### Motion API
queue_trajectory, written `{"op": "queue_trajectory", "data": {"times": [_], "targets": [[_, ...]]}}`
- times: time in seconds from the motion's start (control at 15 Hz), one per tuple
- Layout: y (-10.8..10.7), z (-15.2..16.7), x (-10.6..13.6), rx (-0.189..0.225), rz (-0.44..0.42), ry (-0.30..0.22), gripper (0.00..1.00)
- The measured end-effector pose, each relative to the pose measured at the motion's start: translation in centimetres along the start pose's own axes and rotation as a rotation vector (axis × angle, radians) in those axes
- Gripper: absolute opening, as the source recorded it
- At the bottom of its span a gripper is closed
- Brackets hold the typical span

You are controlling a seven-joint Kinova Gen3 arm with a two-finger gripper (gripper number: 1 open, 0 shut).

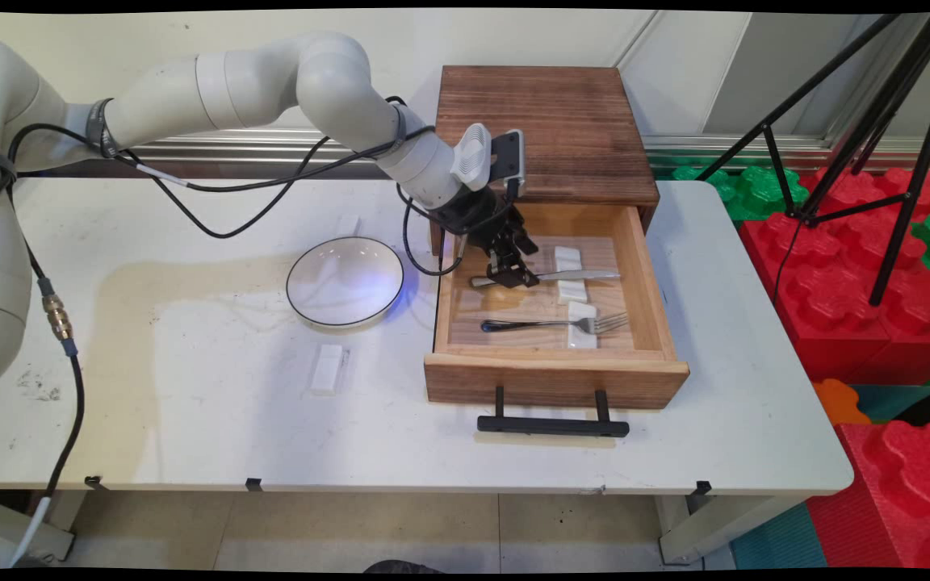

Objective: Place the picked object into the drawer

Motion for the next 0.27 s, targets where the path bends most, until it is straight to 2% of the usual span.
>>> {"op": "queue_trajectory", "data": {"times": [0.27], "targets": [[0.03, -0.32, 0.17, -0.003, -0.011, 0.011, 1.0]]}}
